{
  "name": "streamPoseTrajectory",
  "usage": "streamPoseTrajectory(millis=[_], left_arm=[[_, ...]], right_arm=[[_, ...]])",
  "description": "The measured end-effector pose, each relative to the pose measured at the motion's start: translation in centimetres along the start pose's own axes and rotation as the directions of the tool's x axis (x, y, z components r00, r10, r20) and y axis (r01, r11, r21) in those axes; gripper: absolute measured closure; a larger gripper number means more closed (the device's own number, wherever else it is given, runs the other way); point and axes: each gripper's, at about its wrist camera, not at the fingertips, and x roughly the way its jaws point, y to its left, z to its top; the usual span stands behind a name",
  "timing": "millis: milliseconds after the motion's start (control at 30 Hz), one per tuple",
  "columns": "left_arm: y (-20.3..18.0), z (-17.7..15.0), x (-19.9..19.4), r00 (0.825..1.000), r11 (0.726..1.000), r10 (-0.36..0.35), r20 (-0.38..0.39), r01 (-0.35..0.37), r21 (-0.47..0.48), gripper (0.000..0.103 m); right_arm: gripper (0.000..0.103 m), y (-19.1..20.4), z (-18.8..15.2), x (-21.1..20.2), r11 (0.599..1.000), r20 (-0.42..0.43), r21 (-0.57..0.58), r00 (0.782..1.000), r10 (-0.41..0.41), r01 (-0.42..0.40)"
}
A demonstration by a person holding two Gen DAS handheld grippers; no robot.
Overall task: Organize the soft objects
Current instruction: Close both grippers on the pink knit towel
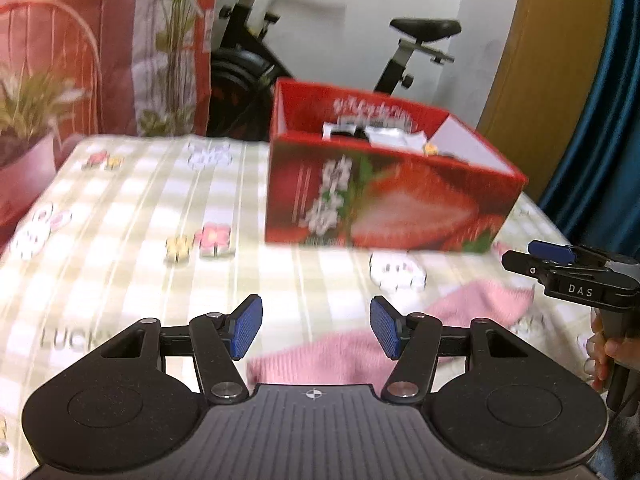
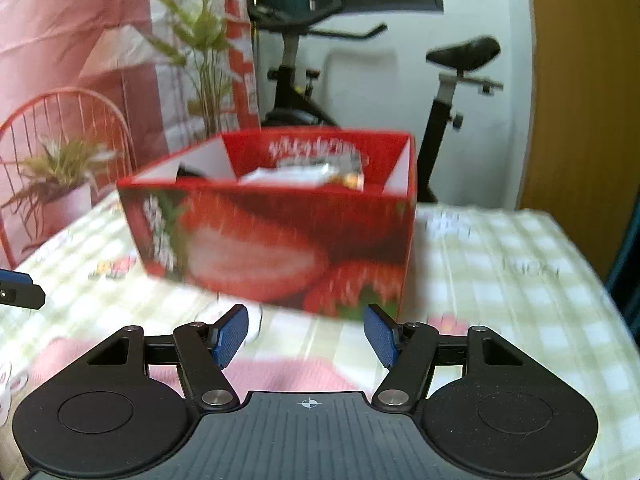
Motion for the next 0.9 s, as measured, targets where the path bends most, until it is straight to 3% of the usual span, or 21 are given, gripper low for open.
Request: streamPoseTrajectory(millis=[267,367,533,633,767,900], left_arm=[[0.9,-2.5,1.6,0.995,0.996,-0.014,-0.097,0.006,-0.088,0.040],[0.9,-3.0,1.9,0.993,0.996,-0.009,-0.121,-0.002,-0.091,0.030],[1.7,-3.5,3.0,0.986,0.991,-0.004,-0.168,-0.019,-0.133,0.028],[2.1,-3.7,4.1,0.982,0.987,-0.019,-0.188,-0.011,-0.158,0.033],[2.1,-3.0,4.9,0.982,0.988,-0.019,-0.186,-0.009,-0.152,0.050],[1.6,-2.1,6.3,0.983,0.991,-0.007,-0.182,-0.017,-0.130,0.053]], right_arm=[[0.042,0.6,-2.7,0.6,1.000,-0.079,-0.006,0.997,0.004,-0.004],[0.042,0.5,-2.8,1.2,1.000,-0.090,-0.007,0.996,-0.009,0.008],[0.041,0.2,-3.2,2.4,0.999,-0.107,0.005,0.994,-0.031,0.032],[0.039,0.2,-3.5,3.0,0.999,-0.126,0.013,0.992,-0.028,0.030],[0.039,0.5,-3.7,3.3,0.999,-0.136,0.018,0.990,-0.029,0.032],[0.038,0.7,-3.7,3.4,0.999,-0.152,0.023,0.988,-0.027,0.030]])
